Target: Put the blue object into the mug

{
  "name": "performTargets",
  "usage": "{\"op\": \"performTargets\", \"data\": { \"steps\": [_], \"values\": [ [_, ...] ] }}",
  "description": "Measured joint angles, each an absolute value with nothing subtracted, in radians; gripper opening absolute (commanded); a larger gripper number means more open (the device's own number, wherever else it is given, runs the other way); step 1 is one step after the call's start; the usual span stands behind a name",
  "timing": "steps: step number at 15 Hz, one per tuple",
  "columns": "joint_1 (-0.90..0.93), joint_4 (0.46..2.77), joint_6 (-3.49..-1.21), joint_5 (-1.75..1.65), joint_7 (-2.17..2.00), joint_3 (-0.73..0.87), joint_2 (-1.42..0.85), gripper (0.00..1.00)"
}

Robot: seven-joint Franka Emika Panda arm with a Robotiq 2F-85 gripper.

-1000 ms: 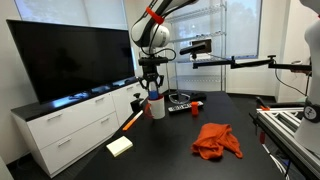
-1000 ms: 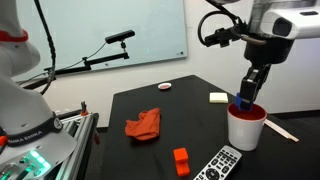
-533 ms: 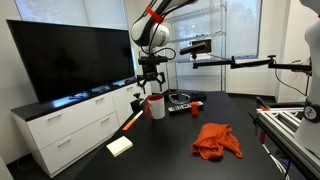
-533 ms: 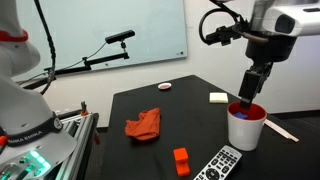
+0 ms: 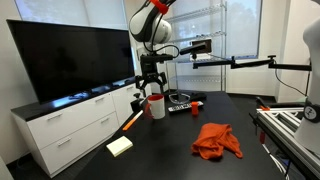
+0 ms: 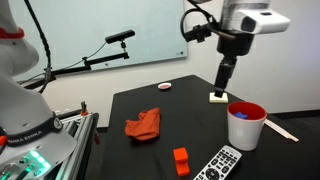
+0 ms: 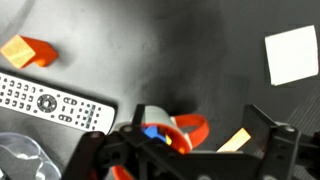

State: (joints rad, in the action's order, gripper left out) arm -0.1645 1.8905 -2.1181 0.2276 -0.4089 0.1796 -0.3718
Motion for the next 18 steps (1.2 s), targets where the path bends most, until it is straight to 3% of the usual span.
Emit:
{"op": "performTargets", "data": {
  "steps": [8,18],
  "values": [
    [0.021,2.378,-2.203,0.043,-0.382,0.04,-0.027,1.0],
    [0.039,2.534,-2.339,-0.104,-0.345,-0.021,0.128,1.0]
  ]
}}
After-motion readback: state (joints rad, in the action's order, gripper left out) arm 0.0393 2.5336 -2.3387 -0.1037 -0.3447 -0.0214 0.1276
